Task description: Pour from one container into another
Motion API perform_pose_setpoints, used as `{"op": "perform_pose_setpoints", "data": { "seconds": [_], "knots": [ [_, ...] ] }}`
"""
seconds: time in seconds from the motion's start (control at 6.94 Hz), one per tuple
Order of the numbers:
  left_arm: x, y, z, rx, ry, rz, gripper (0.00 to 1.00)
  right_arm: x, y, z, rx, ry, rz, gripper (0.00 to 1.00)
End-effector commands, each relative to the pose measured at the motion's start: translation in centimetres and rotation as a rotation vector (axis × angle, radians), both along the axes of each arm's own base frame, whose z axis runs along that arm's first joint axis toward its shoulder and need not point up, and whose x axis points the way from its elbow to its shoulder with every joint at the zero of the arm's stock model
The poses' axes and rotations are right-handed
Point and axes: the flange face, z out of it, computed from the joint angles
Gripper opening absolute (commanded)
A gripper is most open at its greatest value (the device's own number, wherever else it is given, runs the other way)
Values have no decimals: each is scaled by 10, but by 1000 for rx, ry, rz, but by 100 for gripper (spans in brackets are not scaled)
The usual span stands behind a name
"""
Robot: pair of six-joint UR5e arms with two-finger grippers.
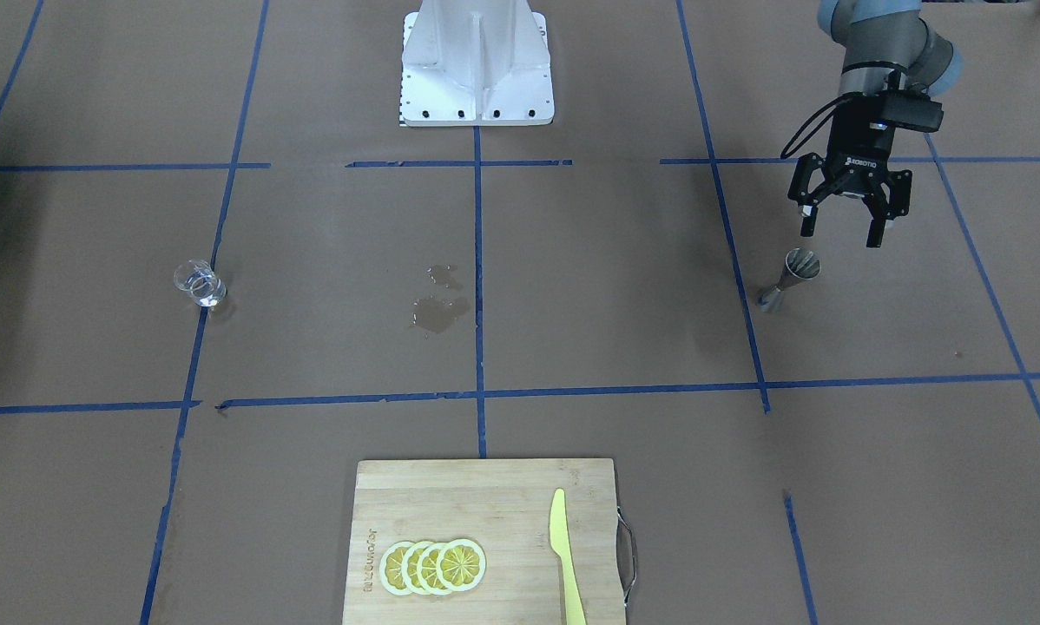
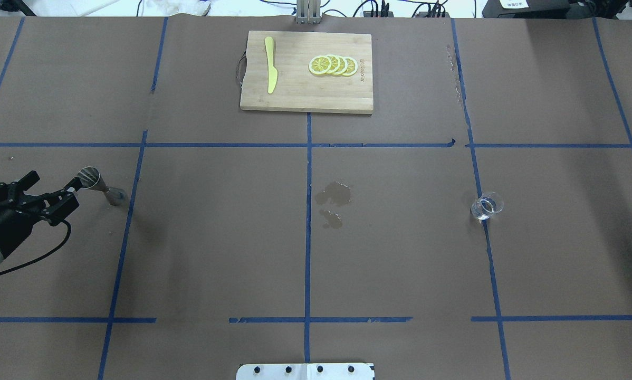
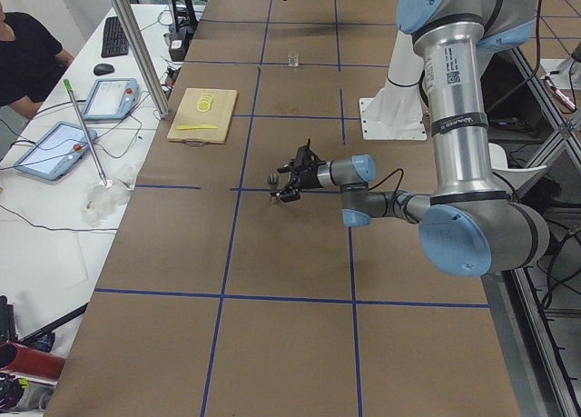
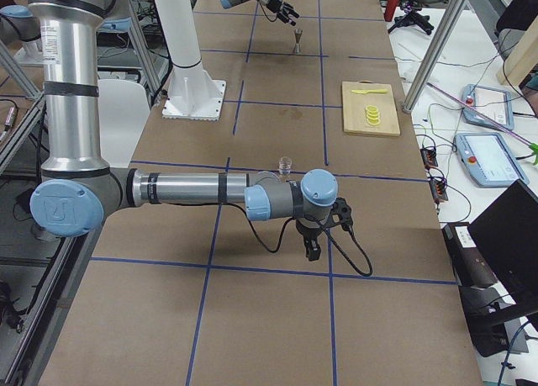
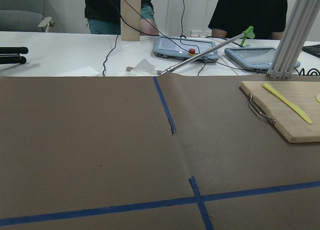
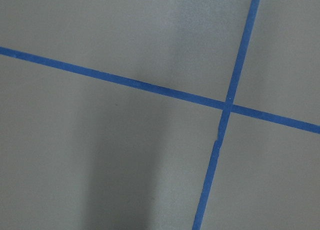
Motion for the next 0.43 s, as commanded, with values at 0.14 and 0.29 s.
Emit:
{"op": "perform_pose_setpoints", "data": {
  "seconds": [0.14,0.29],
  "knots": [
    [55,24,4,42,-22,-33,100,-1,1,7,-21,1,3,100],
    [67,23,-1,45,-7,-29,99,-2,0,16,-38,4,0,100]
  ]
}}
